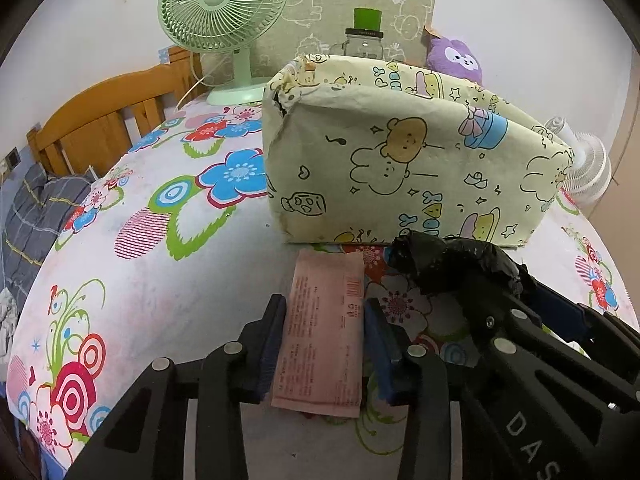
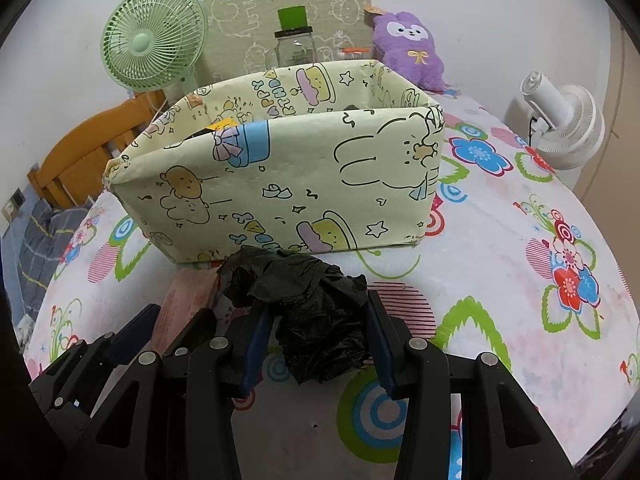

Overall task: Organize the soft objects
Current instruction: 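Lift the black bag with right tool while left tool lifts pink packet over basket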

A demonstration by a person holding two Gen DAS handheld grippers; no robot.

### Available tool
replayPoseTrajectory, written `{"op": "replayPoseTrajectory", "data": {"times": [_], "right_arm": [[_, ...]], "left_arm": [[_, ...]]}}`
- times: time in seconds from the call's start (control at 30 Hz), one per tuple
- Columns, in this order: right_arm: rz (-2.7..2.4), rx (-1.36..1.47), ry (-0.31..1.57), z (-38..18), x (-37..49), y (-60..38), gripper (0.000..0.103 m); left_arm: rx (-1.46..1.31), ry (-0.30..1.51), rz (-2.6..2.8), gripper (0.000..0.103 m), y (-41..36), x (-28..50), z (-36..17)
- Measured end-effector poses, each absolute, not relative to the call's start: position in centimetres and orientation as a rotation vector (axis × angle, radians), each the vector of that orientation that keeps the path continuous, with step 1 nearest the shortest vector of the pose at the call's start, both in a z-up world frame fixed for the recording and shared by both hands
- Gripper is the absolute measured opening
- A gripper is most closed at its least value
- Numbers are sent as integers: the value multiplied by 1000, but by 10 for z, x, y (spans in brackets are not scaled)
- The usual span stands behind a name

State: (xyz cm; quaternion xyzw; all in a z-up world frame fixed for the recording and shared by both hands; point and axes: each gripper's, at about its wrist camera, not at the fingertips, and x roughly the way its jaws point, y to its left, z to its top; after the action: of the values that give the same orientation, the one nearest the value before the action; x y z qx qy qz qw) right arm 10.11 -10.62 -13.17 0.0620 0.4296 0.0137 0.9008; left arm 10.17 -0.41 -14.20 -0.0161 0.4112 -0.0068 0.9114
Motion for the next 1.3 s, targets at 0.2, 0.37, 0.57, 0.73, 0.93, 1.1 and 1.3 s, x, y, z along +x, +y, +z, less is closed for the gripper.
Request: {"op": "replayPoseTrajectory", "data": {"times": [0.2, 0.37, 0.57, 0.73, 0.93, 1.1, 1.3], "right_arm": [[28, 134, 891, -132, 96, -109, 49], [33, 137, 895, -130, 90, -112, 49], [34, 147, 876, -123, 79, -119, 49], [55, 151, 859, -114, 72, -124, 49], [82, 145, 824, -99, 62, -127, 49], [79, 143, 791, -86, 55, -131, 49], [76, 140, 758, -70, 48, -135, 49]], "left_arm": [[-31, 851, -5, 39, -6, 96, -142], [-41, 860, -11, 39, -11, 90, -140], [-32, 843, -14, 39, -18, 81, -133], [-33, 824, -14, 39, -23, 72, -124], [-30, 794, -11, 39, -28, 63, -109], [-29, 771, -11, 39, -31, 57, -97], [-30, 745, -13, 39, -33, 52, -82]]}}
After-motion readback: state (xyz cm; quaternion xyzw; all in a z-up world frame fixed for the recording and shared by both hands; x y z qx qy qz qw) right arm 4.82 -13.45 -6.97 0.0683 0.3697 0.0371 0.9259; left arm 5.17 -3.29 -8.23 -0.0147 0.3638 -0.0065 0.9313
